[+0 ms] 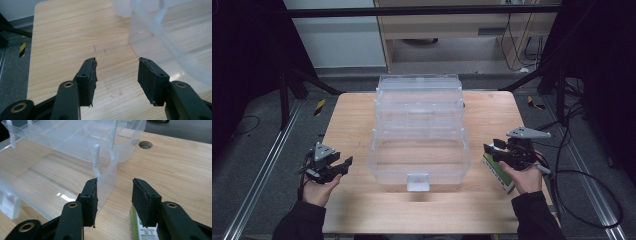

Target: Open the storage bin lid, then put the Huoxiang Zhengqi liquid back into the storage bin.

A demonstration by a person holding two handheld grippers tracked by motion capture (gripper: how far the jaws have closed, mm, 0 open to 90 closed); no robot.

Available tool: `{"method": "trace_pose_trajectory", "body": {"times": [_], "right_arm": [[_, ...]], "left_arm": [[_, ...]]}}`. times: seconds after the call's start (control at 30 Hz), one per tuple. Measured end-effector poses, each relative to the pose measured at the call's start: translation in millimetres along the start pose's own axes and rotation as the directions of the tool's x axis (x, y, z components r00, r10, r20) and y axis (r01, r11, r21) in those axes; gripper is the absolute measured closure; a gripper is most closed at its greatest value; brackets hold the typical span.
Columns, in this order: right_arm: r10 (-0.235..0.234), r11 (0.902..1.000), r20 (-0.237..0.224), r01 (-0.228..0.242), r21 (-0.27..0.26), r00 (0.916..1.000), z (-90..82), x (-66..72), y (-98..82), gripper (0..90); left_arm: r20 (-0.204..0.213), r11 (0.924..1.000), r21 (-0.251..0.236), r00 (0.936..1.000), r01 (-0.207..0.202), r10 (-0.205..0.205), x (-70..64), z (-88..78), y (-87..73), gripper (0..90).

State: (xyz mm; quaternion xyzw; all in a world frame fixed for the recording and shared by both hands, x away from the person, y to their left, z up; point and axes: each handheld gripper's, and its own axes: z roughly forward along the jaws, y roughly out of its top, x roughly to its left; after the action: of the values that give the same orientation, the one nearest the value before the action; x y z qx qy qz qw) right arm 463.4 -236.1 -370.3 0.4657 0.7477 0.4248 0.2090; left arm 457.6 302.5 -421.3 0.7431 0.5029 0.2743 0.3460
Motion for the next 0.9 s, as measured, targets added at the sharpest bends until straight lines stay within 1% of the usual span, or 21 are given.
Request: {"method": "trace_pose_trajectory", "body": {"times": [0.1,0.2,0.33,0.47,0.53,0.63,0.7,0.8,0.87,0.9], "right_arm": [[-0.006,0.9999,0.025,0.006,0.015,0.9997,-3.5,-5.1,3.8,50.6],[-0.008,0.9995,0.040,0.007,0.030,0.9992,-5.7,-9.2,6.8,46.8],[-0.027,0.9971,0.056,0.023,0.073,0.9981,-7.3,-13.4,10.7,42.8],[-0.035,0.9922,0.063,0.028,0.121,0.9974,-11.1,-18.5,16.6,38.1],[-0.037,0.9897,0.054,0.029,0.140,0.9979,-13.2,-21.2,19.4,36.7],[-0.046,0.9836,0.057,0.035,0.177,0.9973,-15.4,-24.9,22.1,34.6],[-0.055,0.9770,0.057,0.042,0.209,0.9969,-15.5,-27.1,22.8,33.5],[-0.064,0.9696,0.056,0.049,0.240,0.9964,-14.9,-28.2,21.8,33.9],[-0.060,0.9614,0.060,0.042,0.272,0.9964,-13.4,-28.7,20.6,35.6],[-0.061,0.9585,0.054,0.043,0.282,0.9967,-12.4,-28.8,19.9,36.1]], "left_arm": [[0.003,0.9999,0.007,1.0000,0.009,-0.009,3.6,4.7,-4.1,44.4],[0.002,0.9998,0.021,1.0000,0.005,-0.005,5.5,9.4,-8.2,42.4],[-0.010,0.9988,0.049,1.0000,0.001,0.000,8.3,14.7,-13.0,40.5],[-0.015,0.9984,0.056,0.9998,0.010,-0.009,9.7,16.4,-14.9,38.9],[-0.018,0.9983,0.056,0.9998,0.011,-0.010,9.5,16.4,-14.9,38.4],[-0.030,0.9981,0.062,0.9995,0.007,-0.005,9.2,17.6,-15.7,38.0],[-0.030,0.9979,0.065,0.9995,0.007,-0.005,9.4,18.5,-15.9,37.9],[-0.029,0.9980,0.063,0.9995,0.011,-0.009,10.5,19.1,-16.0,37.4],[-0.031,0.9978,0.066,0.9995,0.013,-0.011,11.2,19.5,-16.7,37.1],[-0.031,0.9976,0.067,0.9994,0.016,-0.014,11.5,19.7,-17.1,37.0]]}}
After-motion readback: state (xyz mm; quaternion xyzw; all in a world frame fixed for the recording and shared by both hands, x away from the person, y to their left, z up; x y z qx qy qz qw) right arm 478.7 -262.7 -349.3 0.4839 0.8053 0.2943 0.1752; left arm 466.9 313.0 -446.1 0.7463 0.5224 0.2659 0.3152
